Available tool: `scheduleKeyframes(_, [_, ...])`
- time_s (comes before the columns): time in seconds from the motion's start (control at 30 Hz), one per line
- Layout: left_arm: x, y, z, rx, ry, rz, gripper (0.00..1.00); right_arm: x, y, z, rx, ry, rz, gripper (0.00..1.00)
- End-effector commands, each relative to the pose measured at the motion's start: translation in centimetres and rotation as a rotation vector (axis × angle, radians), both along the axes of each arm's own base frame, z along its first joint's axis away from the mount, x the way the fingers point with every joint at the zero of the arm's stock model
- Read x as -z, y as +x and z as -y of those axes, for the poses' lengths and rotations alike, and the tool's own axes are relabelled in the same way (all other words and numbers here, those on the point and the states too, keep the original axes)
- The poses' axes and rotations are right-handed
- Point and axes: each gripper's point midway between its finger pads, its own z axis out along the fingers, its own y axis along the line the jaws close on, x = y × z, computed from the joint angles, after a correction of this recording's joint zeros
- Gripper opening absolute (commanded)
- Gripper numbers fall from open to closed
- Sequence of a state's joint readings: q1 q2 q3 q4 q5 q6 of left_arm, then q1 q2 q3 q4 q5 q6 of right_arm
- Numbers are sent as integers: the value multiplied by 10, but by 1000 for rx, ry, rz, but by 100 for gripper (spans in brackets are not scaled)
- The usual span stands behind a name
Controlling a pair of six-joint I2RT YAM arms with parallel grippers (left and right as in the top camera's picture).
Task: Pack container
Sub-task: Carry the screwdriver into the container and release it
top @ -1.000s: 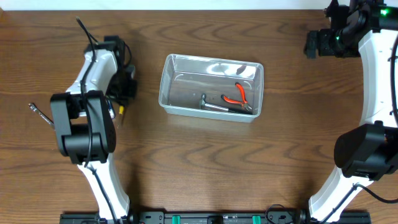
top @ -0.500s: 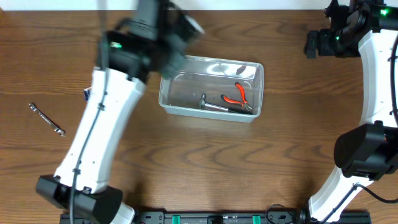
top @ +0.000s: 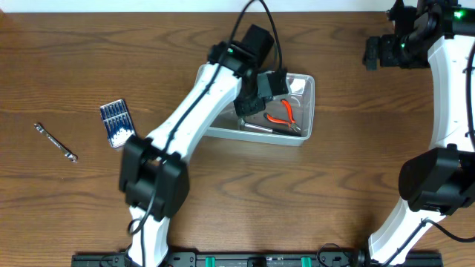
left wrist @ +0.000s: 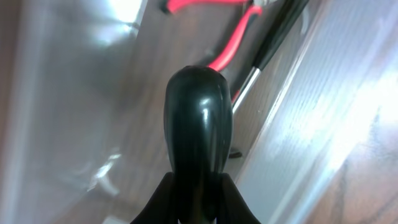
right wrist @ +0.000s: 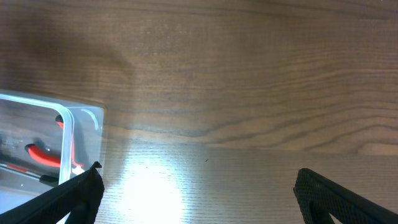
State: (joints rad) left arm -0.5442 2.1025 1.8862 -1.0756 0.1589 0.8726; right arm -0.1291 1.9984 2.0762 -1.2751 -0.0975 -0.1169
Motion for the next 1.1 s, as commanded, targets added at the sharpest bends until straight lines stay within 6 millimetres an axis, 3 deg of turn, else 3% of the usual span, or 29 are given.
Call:
scheduleKeyframes(0.0, [32, -5, -2, 19, 29, -75, 6, 1, 0, 2, -6, 4, -3, 99])
scheduleKeyframes(0.17, [58, -7, -3, 18, 60, -126, 8, 2, -3, 2, -6, 6, -17, 99])
scheduleKeyframes(0.2, [59, -8, -4, 18, 62, -130, 17, 3, -4, 2, -6, 6, -20, 99])
scheduleKeyframes(0.23, [60, -8, -4, 15, 63, -132, 43, 3, -4, 2, -6, 6, -21, 99])
scheduleKeyframes(0.27, [59, -8, -4, 10, 63, -132, 60, 3, -4, 2, -6, 6, -21, 99])
scheduleKeyframes(0.4, [54, -3, -7, 7, 79, -101, 67, 3, -4, 2, -6, 6, -21, 99])
scheduleKeyframes(0.53, [40, 12, -24, -32, 168, -2, 68, 3, -5, 2, -17, 3, -23, 99])
scheduleKeyframes(0.63, [9, 25, -34, -113, 197, 94, 70, 3, -5, 2, -17, 2, -24, 99])
scheduleKeyframes(0.7, [-24, 31, -39, -164, 174, 173, 76, 3, -6, 2, -27, -1, -26, 99])
scheduleKeyframes(0.73, [-40, 34, -42, -191, 158, 213, 99, 3, -6, 1, -29, -2, -27, 99])
scheduleKeyframes(0.87, [-116, 44, -72, -425, 56, 384, 98, 4, -8, 1, -57, -10, -36, 99])
scheduleKeyframes(0.93, [-150, 48, -108, -637, -1, 454, 98, 5, -11, 1, -66, -12, -45, 99])
scheduleKeyframes(0.97, [-168, 49, -136, -792, -41, 485, 98, 5, -11, 1, -72, -14, -48, 99])
scheduleKeyframes(1.07, [-196, 45, -211, -1193, -153, 510, 98, 5, -11, 1, -72, -15, -45, 99])
